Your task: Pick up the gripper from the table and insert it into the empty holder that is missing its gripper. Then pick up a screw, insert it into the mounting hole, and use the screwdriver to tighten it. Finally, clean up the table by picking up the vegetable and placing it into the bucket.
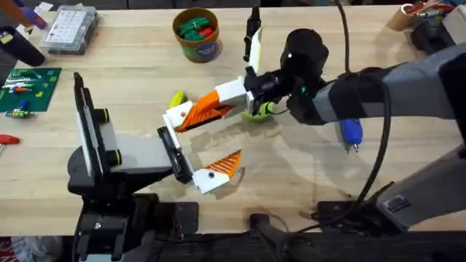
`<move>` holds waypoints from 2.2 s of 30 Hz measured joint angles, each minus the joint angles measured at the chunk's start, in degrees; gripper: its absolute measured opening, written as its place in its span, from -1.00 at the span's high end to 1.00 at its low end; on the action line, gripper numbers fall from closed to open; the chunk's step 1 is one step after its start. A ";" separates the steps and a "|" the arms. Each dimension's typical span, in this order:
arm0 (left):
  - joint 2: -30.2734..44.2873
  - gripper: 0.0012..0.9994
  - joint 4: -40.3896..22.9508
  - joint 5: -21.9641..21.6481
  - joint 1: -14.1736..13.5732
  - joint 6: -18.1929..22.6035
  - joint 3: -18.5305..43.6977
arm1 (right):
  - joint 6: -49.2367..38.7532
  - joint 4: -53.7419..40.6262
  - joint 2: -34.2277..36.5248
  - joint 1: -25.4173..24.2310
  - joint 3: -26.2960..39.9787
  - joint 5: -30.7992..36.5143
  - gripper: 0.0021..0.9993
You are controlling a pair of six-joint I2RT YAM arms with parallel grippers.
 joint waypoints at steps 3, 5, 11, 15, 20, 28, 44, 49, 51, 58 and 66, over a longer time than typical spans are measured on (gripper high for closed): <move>0.00 -0.97 0.03 0.16 0.00 0.17 0.04 | -0.32 -0.53 0.02 -0.37 0.29 -0.39 0.97; 0.00 -0.97 0.03 0.35 0.00 0.21 0.04 | -0.49 -0.66 0.13 -0.53 0.51 -0.65 0.97; 0.00 -0.97 0.03 0.47 0.00 0.34 0.04 | -0.84 -0.84 0.65 -0.56 1.29 -1.40 0.97; 0.00 -0.97 0.03 0.41 0.00 0.57 0.09 | -1.04 -1.88 0.85 -0.56 2.01 -1.87 0.97; 0.00 -0.97 -0.21 0.34 0.00 -0.08 0.09 | -3.61 -7.57 0.84 -0.71 3.60 -2.53 0.97; 0.00 -0.97 -0.19 0.30 0.04 -0.06 0.09 | -4.69 -8.04 0.83 -0.71 3.89 -2.27 0.97; 0.00 -0.97 0.40 0.28 0.04 0.72 0.13 | -5.58 -4.28 0.93 -0.71 3.92 -1.61 0.97; 0.00 -0.97 0.46 0.21 0.04 1.25 0.52 | -5.09 -2.55 1.08 -0.71 3.92 -1.87 0.97; 0.00 -0.97 0.42 0.23 0.04 1.25 0.52 | -4.90 -2.61 1.11 -0.71 3.92 -1.94 0.97; 0.00 -0.97 -0.59 0.29 0.04 0.89 0.52 | -5.36 -6.28 1.11 -0.71 3.95 -1.94 0.97; 0.00 -0.97 -1.02 0.79 0.20 -1.00 0.48 | -7.57 -9.85 1.11 -0.71 4.19 -2.02 0.97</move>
